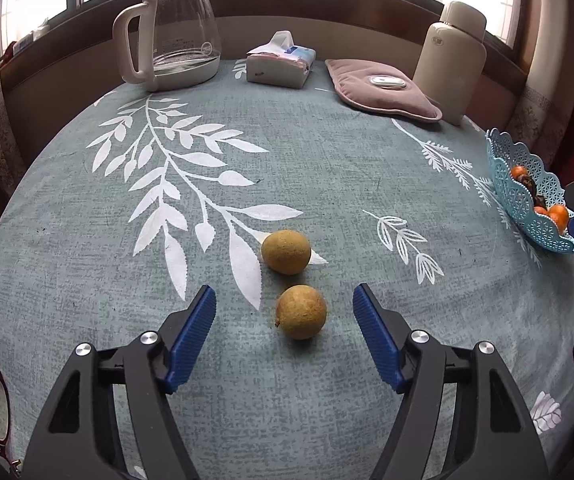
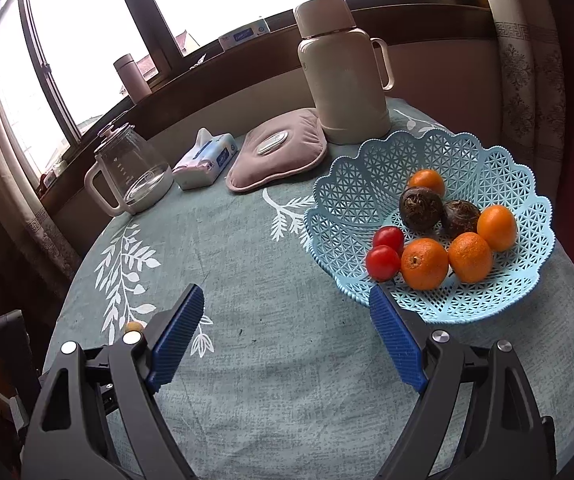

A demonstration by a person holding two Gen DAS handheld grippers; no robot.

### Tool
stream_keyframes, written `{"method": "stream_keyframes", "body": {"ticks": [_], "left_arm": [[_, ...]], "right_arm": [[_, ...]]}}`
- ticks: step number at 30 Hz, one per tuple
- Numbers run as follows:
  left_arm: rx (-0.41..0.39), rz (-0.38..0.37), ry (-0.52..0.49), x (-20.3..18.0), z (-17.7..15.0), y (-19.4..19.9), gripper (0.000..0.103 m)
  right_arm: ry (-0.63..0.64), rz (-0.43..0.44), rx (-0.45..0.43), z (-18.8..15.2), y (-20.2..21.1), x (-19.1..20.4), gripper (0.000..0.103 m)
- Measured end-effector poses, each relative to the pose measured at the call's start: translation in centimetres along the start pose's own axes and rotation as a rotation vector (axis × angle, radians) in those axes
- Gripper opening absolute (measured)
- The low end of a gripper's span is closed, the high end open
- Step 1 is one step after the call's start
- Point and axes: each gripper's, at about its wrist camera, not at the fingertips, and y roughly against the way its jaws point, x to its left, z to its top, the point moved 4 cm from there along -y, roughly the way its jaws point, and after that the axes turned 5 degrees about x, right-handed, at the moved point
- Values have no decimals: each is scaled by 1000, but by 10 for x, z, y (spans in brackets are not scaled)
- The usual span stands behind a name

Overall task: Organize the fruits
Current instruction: 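Close the left gripper on a yellow-brown round fruit, then grasp the other yellow-brown fruit with the right gripper while the left holds its fruit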

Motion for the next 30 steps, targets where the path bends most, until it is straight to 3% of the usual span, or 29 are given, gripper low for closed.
{"method": "stream_keyframes", "body": {"ticks": [16,21,30], "left_arm": [[21,-51,-2,-3,-3,-1,26],[2,-56,4,-2,-3,5,26],[-45,1,18,28,-2,28,26]], "right_arm": [[7,1,16,-2,-4,2,86],[14,2,15,-3,-3,4,86],[35,24,47,-11,-13,22,86]]}}
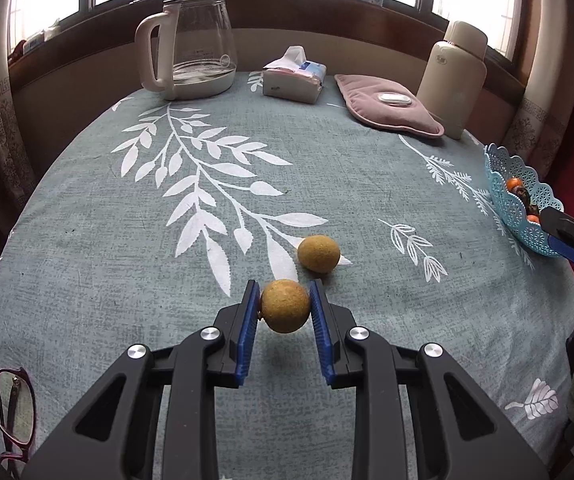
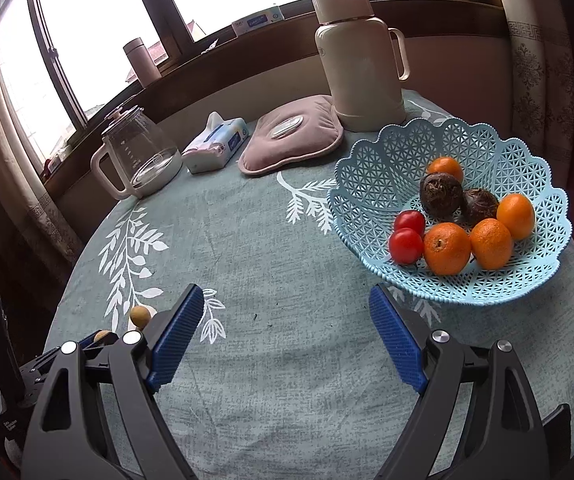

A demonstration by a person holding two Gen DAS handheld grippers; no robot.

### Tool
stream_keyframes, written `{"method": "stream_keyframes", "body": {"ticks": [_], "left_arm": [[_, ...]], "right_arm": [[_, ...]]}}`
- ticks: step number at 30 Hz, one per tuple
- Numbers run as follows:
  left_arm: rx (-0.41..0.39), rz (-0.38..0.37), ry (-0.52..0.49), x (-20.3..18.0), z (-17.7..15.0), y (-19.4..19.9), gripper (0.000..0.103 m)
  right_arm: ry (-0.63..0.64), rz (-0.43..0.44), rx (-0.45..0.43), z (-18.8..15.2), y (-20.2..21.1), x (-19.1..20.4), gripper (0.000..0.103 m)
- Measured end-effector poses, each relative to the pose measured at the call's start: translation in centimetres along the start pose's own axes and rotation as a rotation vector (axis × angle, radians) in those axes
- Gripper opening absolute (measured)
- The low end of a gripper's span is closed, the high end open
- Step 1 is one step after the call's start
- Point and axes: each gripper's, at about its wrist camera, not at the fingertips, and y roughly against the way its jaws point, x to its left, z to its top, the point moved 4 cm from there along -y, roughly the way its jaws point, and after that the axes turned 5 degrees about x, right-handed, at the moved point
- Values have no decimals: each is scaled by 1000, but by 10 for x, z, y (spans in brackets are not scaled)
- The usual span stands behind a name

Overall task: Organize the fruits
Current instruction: 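Grasp the other yellow-brown fruit with the right gripper while the left holds its fruit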

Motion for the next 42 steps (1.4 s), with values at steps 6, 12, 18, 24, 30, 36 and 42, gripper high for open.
{"method": "stream_keyframes", "body": {"ticks": [6,12,18,24,30,36,42], "left_arm": [[-43,27,31,23,7,15,26],[-75,35,63,39,12,26,26],[-81,48,89,56,13,30,26],[-82,49,115,65,15,31,26],[-63,43,110,65,14,24,26],[-51,42,105,62,11,20,26],[-41,37,96,60,10,18,26]], "right_arm": [[73,65,48,0,-24,45,86],[206,105,129,-11,-59,103,86],[280,127,191,-23,-91,144,82],[328,132,243,-32,-112,163,66],[366,118,275,-38,-125,170,45],[360,96,267,-35,-129,164,30],[382,83,253,-38,-126,165,28]]}}
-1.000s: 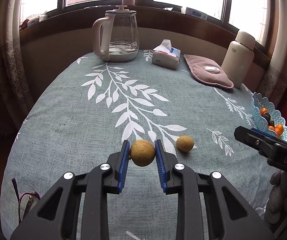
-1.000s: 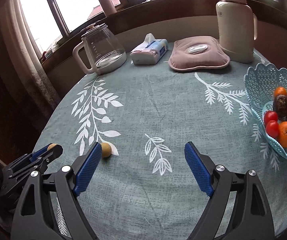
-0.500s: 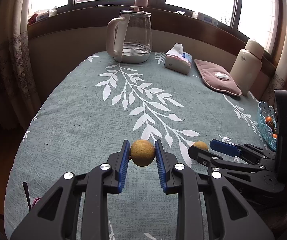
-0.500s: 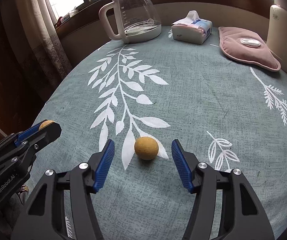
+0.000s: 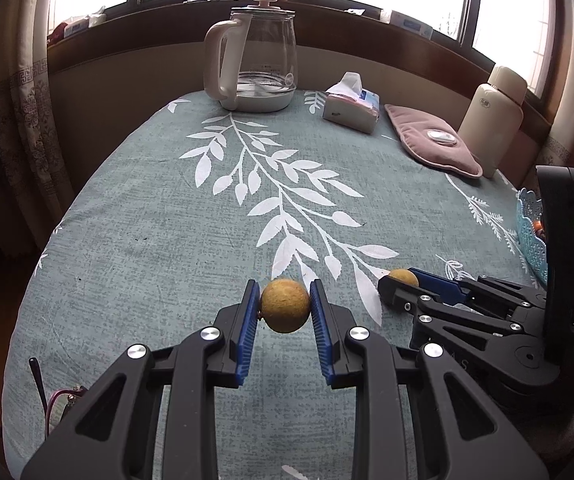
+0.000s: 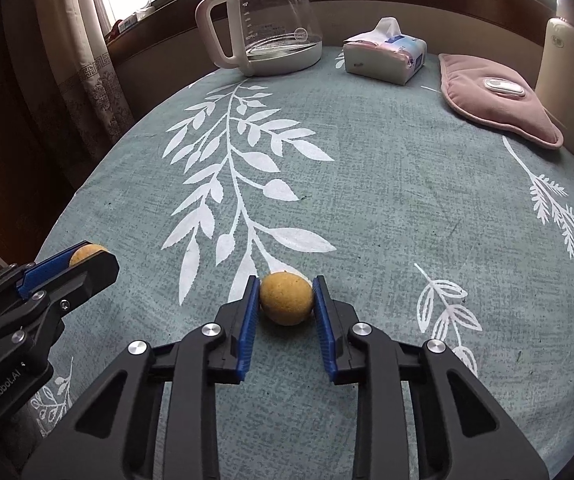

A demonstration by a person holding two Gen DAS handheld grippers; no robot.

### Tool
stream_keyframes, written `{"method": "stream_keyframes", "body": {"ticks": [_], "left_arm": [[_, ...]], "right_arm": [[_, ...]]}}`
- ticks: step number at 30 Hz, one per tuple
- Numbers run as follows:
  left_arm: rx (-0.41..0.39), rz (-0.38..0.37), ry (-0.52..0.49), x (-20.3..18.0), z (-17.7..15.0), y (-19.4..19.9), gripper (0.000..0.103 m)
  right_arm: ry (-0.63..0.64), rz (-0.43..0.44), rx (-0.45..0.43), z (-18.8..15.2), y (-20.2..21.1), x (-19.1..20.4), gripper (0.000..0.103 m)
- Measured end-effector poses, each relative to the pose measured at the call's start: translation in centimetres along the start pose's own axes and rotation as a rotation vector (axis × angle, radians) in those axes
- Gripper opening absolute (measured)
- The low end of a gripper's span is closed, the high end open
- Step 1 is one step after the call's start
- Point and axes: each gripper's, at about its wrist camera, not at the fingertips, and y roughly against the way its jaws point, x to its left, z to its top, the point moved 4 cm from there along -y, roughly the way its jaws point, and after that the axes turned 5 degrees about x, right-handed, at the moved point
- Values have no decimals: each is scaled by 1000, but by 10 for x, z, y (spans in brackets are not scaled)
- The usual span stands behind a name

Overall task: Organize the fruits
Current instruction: 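Grasp the other yellow-brown fruit with the right gripper while the left holds its fruit, then carry the yellow-brown fruit into the basket with the right gripper while the left holds its fruit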

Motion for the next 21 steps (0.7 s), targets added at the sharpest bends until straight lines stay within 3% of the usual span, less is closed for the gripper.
{"method": "stream_keyframes", "body": {"ticks": [10,21], "left_arm": [[4,-6,-14,-4,-1,-1,26],[18,-15,-34,-18,-6,-4,26]], "right_arm": [[-35,2,-57,-2,31,-13,28],[-111,-41,-130,-12,78,-56,28]]}}
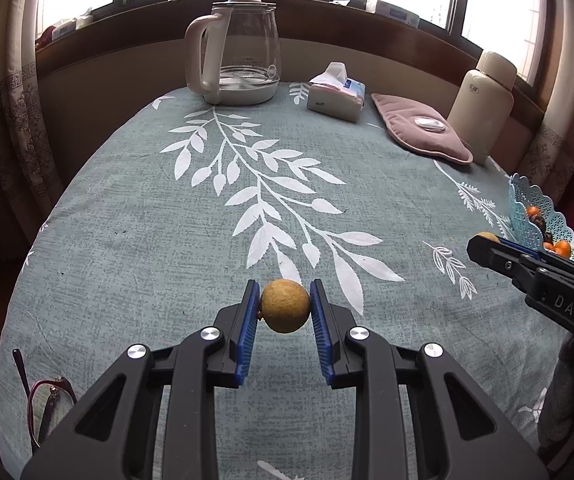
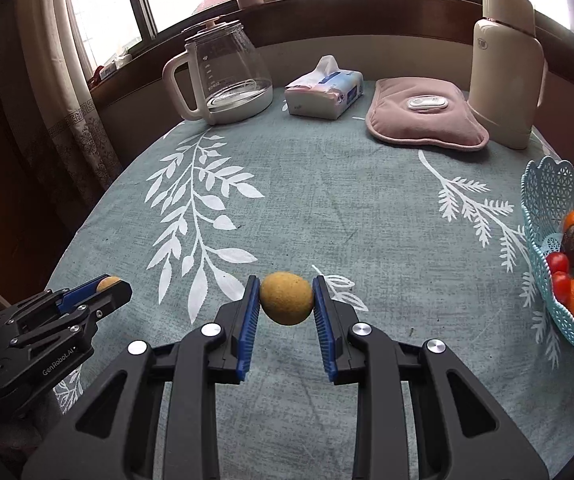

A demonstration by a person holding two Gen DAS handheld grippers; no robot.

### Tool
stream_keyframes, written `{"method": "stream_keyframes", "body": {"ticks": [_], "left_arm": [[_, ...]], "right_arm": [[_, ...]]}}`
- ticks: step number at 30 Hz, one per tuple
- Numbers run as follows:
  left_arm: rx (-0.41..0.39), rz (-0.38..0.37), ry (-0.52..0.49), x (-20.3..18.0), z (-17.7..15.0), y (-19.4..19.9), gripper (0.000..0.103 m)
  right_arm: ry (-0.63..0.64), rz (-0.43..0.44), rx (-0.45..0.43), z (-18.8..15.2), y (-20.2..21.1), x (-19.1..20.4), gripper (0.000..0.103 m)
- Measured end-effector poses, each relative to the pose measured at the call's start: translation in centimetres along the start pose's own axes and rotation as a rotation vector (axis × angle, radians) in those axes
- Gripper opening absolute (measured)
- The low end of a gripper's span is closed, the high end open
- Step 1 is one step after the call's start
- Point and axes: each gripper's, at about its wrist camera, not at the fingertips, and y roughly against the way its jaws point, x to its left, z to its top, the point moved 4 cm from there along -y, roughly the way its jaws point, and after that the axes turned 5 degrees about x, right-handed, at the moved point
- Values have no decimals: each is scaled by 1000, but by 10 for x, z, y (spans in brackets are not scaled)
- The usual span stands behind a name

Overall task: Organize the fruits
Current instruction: 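Carry the yellow-brown fruit into the basket with the right gripper while the left holds its fruit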

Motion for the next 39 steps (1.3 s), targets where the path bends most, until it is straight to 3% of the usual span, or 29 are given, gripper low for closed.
{"method": "stream_keyframes", "body": {"ticks": [16,29,39], "left_arm": [[-3,-35,-59,-45,5,0,26],[-19,-78,-149,-98,17,0,26],[-21,-114,-201,-134,23,-2,26]], "right_arm": [[-212,-99,-124,-3,68,-110,28],[-390,-203,-189,-26,108,-205,28],[-442,-187,-164,-35,105,-229,28]]}}
